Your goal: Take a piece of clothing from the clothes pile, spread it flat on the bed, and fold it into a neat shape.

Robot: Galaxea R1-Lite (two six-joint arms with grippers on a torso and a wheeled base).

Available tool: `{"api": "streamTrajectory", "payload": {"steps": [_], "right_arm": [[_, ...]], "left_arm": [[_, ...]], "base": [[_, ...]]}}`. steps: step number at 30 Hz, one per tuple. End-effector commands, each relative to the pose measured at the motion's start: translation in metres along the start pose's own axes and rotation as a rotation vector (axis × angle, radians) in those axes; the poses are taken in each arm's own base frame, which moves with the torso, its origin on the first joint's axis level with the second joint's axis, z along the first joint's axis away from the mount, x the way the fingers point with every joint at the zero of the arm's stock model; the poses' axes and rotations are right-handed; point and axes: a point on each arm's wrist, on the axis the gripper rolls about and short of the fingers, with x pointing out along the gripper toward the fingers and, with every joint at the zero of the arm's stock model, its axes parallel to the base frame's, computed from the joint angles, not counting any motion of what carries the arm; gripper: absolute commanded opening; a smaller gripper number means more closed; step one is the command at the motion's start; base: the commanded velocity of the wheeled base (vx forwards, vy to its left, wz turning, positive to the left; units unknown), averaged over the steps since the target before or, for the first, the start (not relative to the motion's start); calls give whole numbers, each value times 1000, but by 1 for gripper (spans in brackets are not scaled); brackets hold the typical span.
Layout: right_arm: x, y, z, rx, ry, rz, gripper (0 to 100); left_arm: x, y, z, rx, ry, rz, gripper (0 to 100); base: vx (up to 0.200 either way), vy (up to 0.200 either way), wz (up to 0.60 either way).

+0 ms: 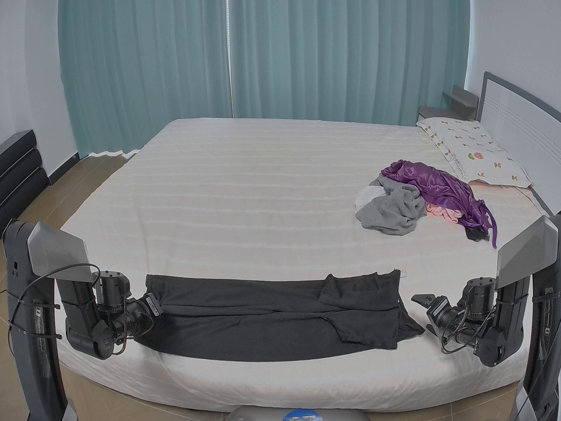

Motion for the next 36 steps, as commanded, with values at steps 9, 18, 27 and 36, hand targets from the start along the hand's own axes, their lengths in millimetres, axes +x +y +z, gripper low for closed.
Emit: {"api": "streamTrajectory", "payload": {"steps": [9, 18, 27, 36], "right_arm": [[0, 1, 0, -2, -6, 11, 100], [0, 1, 0, -2, -6, 11, 100], [0, 1, 0, -2, -5, 10, 100], [0, 1, 0, -2, -5, 10, 100]], "left_arm": [[-5, -13, 6, -23, -24, -39, 0], [-8, -14, 8, -26, -31, -43, 0], [-7, -13, 8, -44, -32, -38, 0], [-4, -10, 11, -45, -60, -4, 0]], "base": [[0, -111, 0], [0, -89, 0], [0, 0, 0], [0, 0, 0]]}}
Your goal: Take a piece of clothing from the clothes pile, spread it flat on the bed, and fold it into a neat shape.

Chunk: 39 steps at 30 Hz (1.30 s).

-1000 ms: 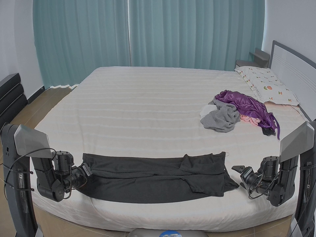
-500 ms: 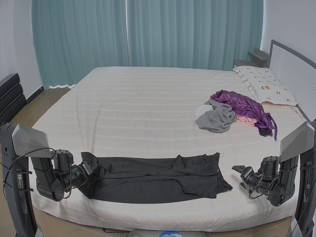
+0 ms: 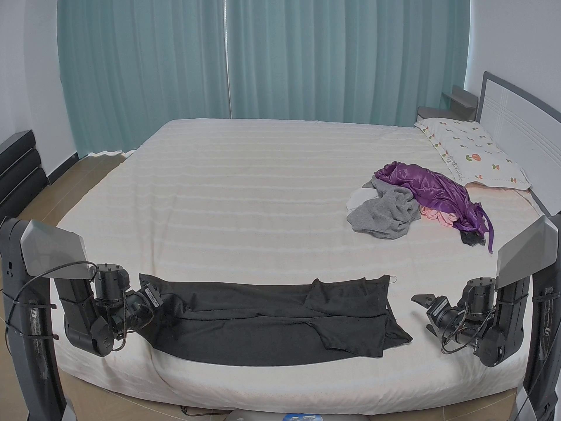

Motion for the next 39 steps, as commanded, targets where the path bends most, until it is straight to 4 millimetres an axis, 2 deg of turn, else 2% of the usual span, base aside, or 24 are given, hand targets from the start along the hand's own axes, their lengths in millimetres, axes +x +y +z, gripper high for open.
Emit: {"api": "streamTrajectory", "payload": {"steps": [1, 25, 31, 39], "right_arm": [[0, 1, 0, -2, -5, 10, 100], [0, 1, 0, -2, -5, 10, 100], [0, 1, 0, -2, -5, 10, 100], [1, 1, 1, 0, -7, 13, 100]], "left_arm": [[0, 3, 1, 1, -7, 20, 0], [-1, 8, 4, 6, -15, 34, 0], [0, 7, 4, 8, -16, 30, 0], [-1, 5, 6, -2, -21, 18, 0]], "base": [[0, 0, 0], [0, 0, 0], [-200, 0, 0], [0, 0, 0]]}}
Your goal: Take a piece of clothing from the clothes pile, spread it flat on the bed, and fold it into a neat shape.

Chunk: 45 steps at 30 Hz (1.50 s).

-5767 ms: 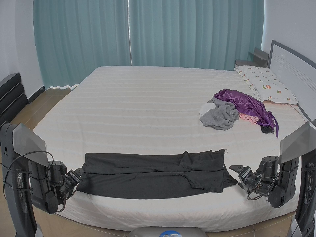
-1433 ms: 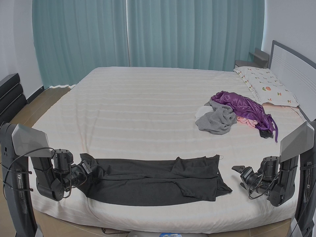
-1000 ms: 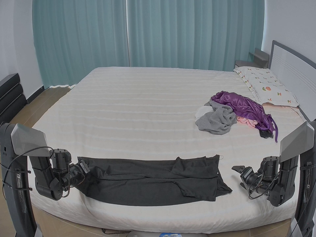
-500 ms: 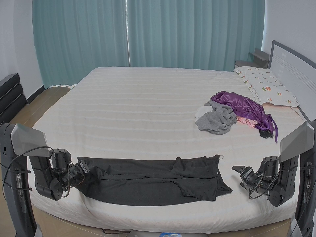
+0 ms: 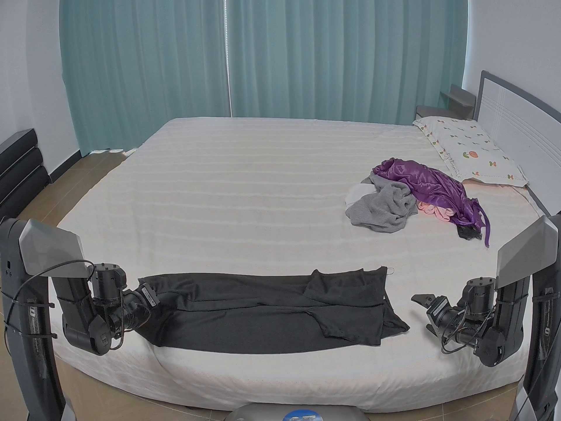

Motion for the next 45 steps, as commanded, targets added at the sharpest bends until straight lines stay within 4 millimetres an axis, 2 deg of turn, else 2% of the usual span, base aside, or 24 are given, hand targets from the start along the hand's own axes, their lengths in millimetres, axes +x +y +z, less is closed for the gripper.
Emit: {"api": "streamTrajectory", "payload": {"steps": [1, 7, 12, 19, 28, 33, 35, 38, 40, 41, 45], "right_arm": [[0, 1, 1, -1, -7, 12, 100], [1, 1, 1, -1, -7, 14, 100], [1, 1, 1, -1, -7, 14, 100], [1, 1, 1, -1, -7, 14, 100], [1, 1, 1, -1, -7, 14, 100], [1, 1, 1, -3, -7, 14, 100], [1, 1, 1, -3, -7, 14, 100], [0, 1, 1, -1, -7, 12, 100], [0, 1, 1, -2, -7, 12, 100], [0, 1, 0, -3, -5, 13, 100], [0, 1, 1, -2, -7, 12, 100]], "left_arm": [[0, -2, 1, -9, -4, -6, 0], [-2, -10, 5, -48, -23, -29, 0], [-12, -25, 10, -49, -43, -71, 0], [-22, -46, 8, -19, -46, -123, 0], [-40, -86, 20, 16, -37, -188, 0], [-47, -105, 20, 41, -7, -191, 0], [-47, -122, 15, 64, 11, -183, 0], [-45, -135, 12, 81, 18, -193, 0], [-45, -136, 11, 83, 22, -195, 0], [-46, -148, 5, 104, 50, -205, 0], [-46, -165, -2, 131, 94, -219, 0]], "base": [[0, 0, 0], [0, 0, 0], [0, -200, 0], [0, -200, 0], [0, -200, 0], [0, -200, 0], [0, -200, 0], [0, -200, 0], [0, -200, 0], [0, -200, 0], [0, -200, 0]]}}
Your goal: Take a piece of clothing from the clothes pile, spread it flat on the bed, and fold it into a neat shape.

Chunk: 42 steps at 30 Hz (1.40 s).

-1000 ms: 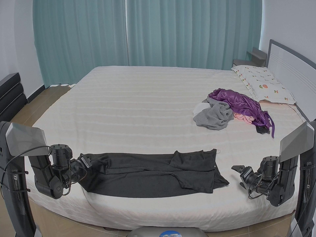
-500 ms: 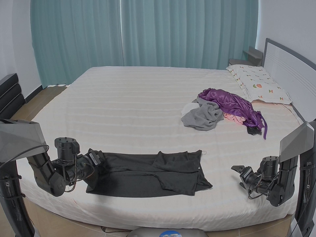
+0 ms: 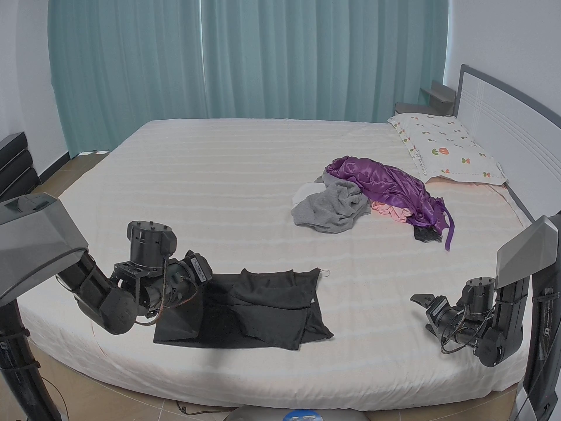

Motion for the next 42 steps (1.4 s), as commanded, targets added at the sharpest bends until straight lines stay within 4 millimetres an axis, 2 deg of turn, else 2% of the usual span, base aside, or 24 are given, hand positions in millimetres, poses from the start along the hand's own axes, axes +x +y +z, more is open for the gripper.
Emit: {"api": "streamTrajectory", "payload": {"steps": [1, 6, 8, 16, 19, 23, 24, 33, 36, 42], "right_arm": [[0, 1, 0, -2, -6, 10, 100], [0, 1, 0, -2, -4, 7, 100], [0, 1, 0, -2, -4, 7, 100], [0, 0, 0, -2, -4, 6, 100], [1, 0, -1, -5, -2, 3, 100], [1, -1, -1, -8, -3, 3, 100], [1, 0, -1, -8, -2, 3, 100], [0, -1, -1, -7, -3, 1, 100], [0, -1, -1, -7, -1, 2, 100], [0, -1, -1, -7, -2, 0, 100]], "left_arm": [[2, -31, -3, 35, 23, -61, 0], [6, -51, -3, 59, 54, -78, 0], [9, -54, -3, 61, 59, -74, 0], [55, -60, -20, 84, 54, 21, 0], [66, -61, -33, 99, 81, 28, 0], [70, -63, -44, 115, 107, 33, 0], [72, -64, -45, 116, 106, 32, 100], [69, -62, -41, 110, 76, 62, 100], [60, -58, -33, 84, 66, 71, 100], [33, -35, -18, -54, 67, 102, 100]], "base": [[0, -200, 0], [0, -200, 0], [0, -100, 0], [0, 0, 0], [0, 0, 0], [0, 0, 0], [0, 0, 0], [0, 0, 0], [0, 0, 0], [0, 0, 0]]}}
